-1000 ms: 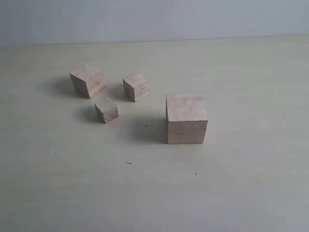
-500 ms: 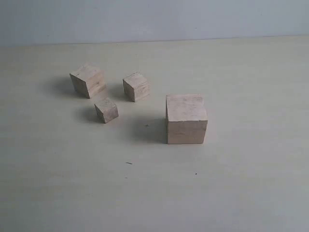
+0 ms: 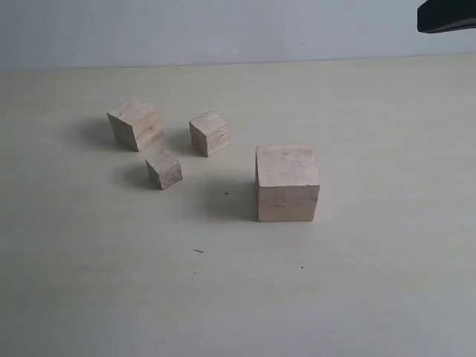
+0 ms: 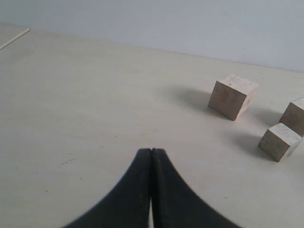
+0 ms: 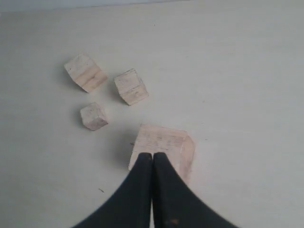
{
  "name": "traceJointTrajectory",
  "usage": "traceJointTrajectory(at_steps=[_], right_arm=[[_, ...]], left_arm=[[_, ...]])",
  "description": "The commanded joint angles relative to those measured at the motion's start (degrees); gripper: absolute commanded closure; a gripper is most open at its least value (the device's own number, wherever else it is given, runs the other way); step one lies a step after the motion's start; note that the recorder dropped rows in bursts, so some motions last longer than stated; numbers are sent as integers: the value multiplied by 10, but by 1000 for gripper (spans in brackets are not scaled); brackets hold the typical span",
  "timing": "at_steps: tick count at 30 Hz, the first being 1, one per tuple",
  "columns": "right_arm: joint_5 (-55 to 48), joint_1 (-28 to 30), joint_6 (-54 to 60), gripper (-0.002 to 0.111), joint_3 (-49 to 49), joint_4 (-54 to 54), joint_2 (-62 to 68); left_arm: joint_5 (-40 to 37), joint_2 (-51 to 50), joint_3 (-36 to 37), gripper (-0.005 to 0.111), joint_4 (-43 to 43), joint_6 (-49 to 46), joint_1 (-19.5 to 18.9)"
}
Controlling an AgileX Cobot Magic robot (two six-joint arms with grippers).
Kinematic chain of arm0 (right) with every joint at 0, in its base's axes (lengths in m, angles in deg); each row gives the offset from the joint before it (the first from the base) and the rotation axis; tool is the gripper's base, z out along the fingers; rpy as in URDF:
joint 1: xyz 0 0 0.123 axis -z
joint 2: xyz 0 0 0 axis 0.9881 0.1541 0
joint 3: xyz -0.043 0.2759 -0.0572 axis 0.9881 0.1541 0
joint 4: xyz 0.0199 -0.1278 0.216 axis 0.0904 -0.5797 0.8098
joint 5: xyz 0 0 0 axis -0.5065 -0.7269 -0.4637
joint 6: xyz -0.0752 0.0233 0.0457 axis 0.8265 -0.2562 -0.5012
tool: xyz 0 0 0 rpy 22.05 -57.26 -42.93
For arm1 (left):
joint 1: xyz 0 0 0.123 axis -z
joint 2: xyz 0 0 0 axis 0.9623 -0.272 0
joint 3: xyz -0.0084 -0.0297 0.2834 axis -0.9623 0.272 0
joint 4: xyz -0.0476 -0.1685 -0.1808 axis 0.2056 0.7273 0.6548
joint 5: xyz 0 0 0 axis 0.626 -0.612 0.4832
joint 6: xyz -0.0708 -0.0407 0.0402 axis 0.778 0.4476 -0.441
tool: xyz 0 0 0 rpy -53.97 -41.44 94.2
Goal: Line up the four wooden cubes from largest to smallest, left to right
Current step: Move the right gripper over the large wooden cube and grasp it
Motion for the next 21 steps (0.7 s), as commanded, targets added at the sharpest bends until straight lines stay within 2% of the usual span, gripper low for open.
traceJointTrajectory(at_steps=[1, 4, 8, 15, 21], right_arm=[[5, -2, 22, 108, -5, 95, 13], [-23, -6, 95, 108, -5, 155, 27], [-48, -53, 64, 108, -6, 149, 45], [-11, -170, -176, 108, -6, -120, 83], [-2, -262, -283, 108, -8, -237, 133]], left_arm=[[4, 4, 0, 107, -1, 0, 3], [4, 4, 0, 107, -1, 0, 3], [4, 4, 0, 107, -1, 0, 3], [4, 4, 0, 107, -1, 0, 3], [4, 4, 0, 107, -1, 0, 3]])
